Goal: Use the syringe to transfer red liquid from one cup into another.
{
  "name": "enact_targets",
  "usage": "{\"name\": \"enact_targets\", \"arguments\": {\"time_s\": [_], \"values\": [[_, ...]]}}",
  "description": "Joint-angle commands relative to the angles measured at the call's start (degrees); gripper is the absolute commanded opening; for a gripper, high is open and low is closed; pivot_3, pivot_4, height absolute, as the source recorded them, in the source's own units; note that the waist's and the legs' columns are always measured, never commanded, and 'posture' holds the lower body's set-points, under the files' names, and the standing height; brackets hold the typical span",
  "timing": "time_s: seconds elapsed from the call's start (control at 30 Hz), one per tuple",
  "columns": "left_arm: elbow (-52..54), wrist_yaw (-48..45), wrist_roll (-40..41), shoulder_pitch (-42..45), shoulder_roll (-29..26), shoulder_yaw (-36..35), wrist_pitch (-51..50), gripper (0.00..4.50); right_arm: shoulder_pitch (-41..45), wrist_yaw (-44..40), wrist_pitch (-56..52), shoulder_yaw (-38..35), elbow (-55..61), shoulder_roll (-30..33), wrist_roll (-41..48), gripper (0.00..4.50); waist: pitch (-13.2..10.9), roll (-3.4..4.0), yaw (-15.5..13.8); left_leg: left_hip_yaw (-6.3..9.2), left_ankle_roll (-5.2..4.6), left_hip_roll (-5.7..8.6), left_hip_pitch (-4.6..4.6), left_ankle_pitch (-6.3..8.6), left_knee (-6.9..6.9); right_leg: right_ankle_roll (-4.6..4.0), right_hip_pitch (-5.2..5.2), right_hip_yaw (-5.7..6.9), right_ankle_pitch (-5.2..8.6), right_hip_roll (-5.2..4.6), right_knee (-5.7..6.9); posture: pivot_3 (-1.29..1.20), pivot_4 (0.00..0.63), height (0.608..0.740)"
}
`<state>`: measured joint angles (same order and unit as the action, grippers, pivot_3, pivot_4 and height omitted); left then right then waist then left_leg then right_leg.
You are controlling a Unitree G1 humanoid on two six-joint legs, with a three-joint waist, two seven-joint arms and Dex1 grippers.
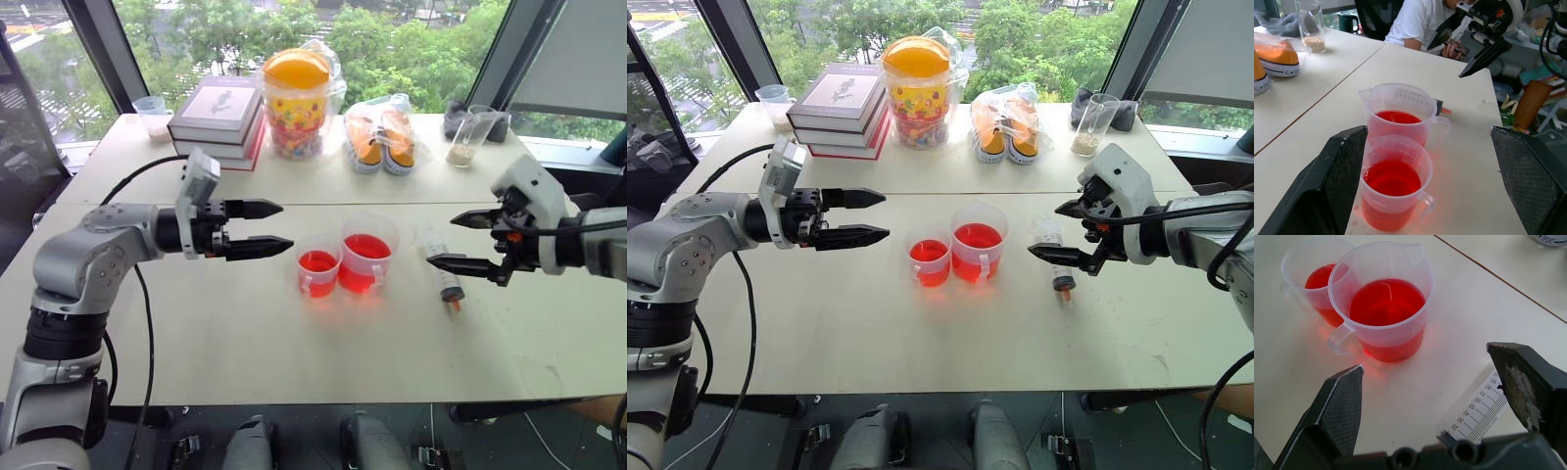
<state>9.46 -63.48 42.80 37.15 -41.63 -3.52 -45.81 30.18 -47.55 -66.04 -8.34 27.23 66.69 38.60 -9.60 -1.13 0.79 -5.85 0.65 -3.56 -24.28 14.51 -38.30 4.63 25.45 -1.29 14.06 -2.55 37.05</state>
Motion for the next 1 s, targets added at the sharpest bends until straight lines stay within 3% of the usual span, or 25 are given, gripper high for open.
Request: {"name": "enact_targets", "arguments": {"time_s": [0.03, 0.67, 0.9, 1.0], "values": [[1.32, 0.53, 1.07, 0.47, -0.19, -1.34, -0.16, 4.12, 1.40, 0.55, -0.03, -1.14, 0.51, 0.29, 0.27, 4.42, 0.00, 0.00, 0.00, 0.00, 0.00, 0.00, 0.00, 0.00, 0.00, 0.00, 0.00, 0.00, 0.00, 0.00, 0.00, 0.00, 0.150, 0.740], [-0.66, 0.25, 0.97, 0.76, 2.04, -1.22, 1.77, 4.12, 3.76, 2.03, -2.45, 1.34, -3.13, 0.96, -0.74, 4.42, 0.00, 0.00, 0.00, 0.00, 0.00, 0.00, 0.00, 0.00, -0.01, 0.00, -0.01, 0.00, 0.00, 0.00, 0.01, 0.00, 0.150, 0.740], [-0.36, 0.57, 0.43, 0.21, 4.79, 0.08, 3.28, 4.12, 17.93, -0.90, -3.85, 15.77, -20.74, -0.46, -8.02, 4.42, 0.00, 0.00, 0.15, -0.04, 0.00, 0.00, 0.03, 0.00, -0.03, -0.03, -0.01, -0.04, 0.00, 0.00, 0.00, 0.00, 0.150, 0.740], [0.03, 0.84, -0.05, -1.17, 5.72, 0.27, 4.26, 4.12, 27.54, -5.20, -3.96, 25.22, -35.20, -3.21, -14.09, 4.42, 0.00, 0.00, 0.29, -0.06, 0.00, 0.01, 0.02, 0.00, -0.03, -0.02, 0.01, -0.05, 0.00, 0.00, 0.00, 0.00, 0.150, 0.740]]}}
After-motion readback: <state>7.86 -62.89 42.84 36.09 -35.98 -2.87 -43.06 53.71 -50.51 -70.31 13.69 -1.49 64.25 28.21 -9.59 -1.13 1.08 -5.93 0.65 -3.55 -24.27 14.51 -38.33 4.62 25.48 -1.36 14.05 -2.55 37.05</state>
